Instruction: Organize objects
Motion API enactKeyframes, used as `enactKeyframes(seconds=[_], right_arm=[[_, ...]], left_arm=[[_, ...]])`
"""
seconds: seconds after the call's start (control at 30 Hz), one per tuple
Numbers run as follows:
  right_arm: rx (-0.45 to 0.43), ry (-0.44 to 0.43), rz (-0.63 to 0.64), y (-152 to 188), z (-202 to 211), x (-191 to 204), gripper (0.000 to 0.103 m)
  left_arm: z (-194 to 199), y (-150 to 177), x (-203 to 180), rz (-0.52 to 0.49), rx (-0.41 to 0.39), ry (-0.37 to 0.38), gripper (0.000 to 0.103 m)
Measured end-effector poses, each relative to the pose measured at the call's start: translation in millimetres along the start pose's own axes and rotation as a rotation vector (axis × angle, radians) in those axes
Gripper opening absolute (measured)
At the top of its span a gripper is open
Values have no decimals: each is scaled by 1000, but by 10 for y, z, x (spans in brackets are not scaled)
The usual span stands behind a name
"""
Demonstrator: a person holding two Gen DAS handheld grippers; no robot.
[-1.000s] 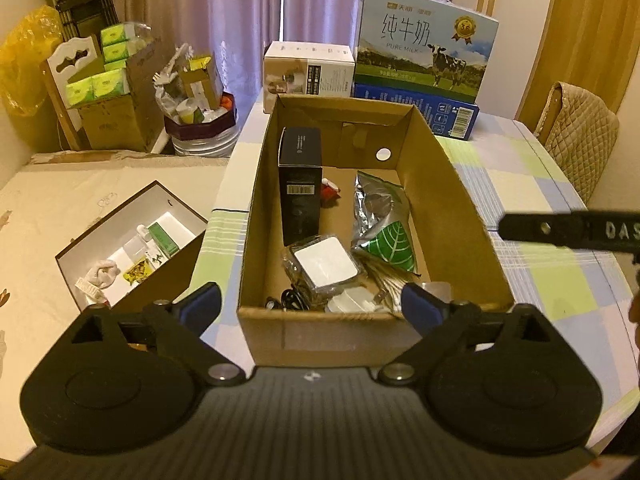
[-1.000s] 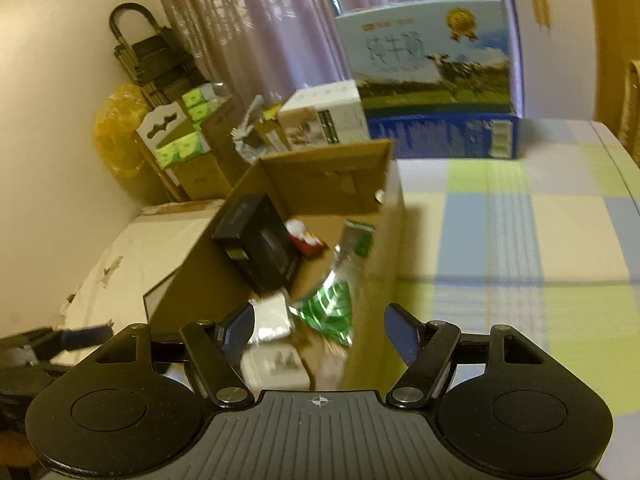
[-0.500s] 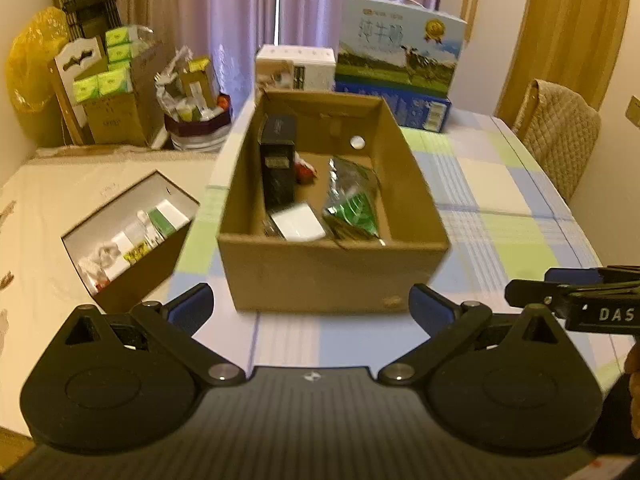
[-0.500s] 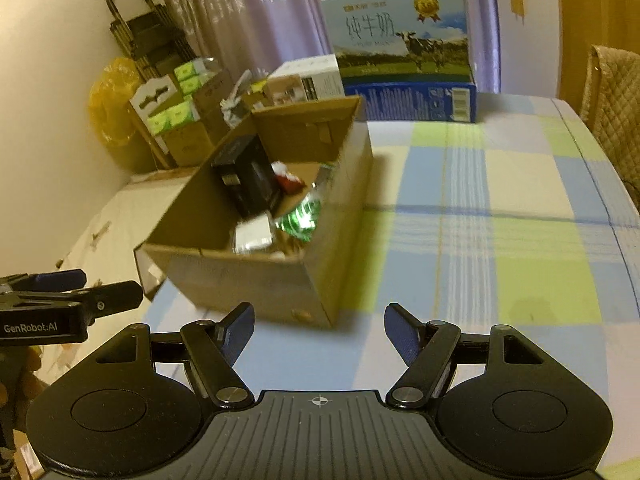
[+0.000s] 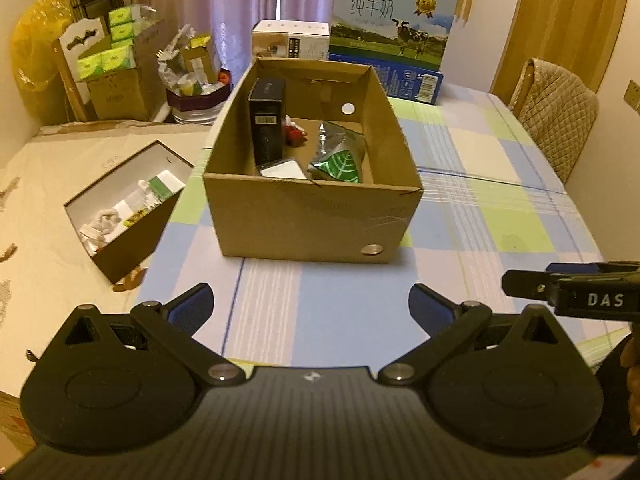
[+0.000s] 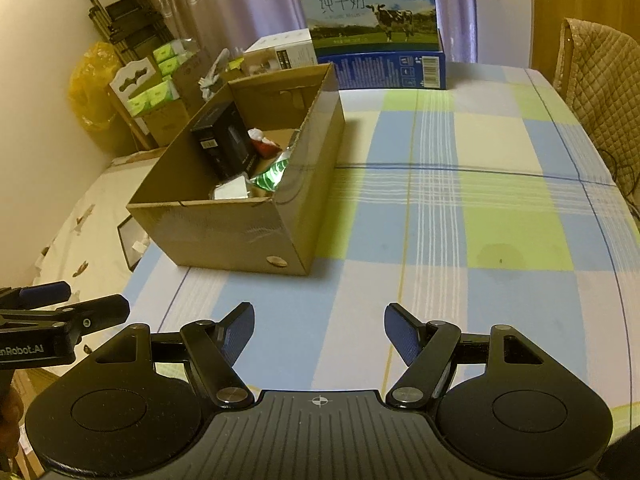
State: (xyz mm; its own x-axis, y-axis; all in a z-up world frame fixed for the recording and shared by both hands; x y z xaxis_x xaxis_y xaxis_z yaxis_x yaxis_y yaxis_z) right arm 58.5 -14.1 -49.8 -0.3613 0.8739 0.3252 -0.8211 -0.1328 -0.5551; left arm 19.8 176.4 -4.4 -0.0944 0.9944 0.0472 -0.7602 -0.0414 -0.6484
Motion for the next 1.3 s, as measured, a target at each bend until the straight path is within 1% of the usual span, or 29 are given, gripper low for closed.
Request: enactKeyframes(seconds=[0.3,0.43,0.83,1.3], right_arm=[[4,-2,26,49,67,49,69],[-3,4,30,45,86,63,69],[1,4,29,38,91,54,69],[3,5,25,50,82,48,69]], left_arm=[[42,-38,-27,-3,-27,-22,102],[44,-41,-45,-5,-30,-18,102],[-29,-6,-91,-21,-12,-27,102],[-59,-5,-122,-28,-14,-21,102]])
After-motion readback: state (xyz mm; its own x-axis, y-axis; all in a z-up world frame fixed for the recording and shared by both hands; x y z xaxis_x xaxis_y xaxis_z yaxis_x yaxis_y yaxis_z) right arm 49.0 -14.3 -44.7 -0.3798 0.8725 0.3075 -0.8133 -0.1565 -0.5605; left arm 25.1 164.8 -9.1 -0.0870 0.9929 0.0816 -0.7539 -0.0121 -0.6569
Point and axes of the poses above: each gripper's, at about its wrist camera, not at the fingertips, and z roughly against the way its jaws point, x to its left, y to its underside, the point moved 9 cm from there along -z, roughly the way its jaws point, and after that the axes turned 8 degrees about -z, right-handed, at the moved point
